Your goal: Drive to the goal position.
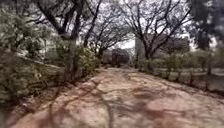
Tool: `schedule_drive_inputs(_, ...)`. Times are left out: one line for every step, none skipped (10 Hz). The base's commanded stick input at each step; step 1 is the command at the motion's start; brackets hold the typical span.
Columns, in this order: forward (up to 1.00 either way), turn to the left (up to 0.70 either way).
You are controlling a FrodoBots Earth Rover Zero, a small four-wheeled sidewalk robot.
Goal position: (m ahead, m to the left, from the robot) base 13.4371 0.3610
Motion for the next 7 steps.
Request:
schedule_drive_inputs(0.70, 0.00)
schedule_drive_inputs(0.70, 0.00)
schedule_drive_inputs(0.70, 0.00)
schedule_drive_inputs(0.70, 0.00)
schedule_drive_inputs(0.70, 0.00)
schedule_drive_inputs(0.70, 0.00)
schedule_drive_inputs(0.70, 0.00)
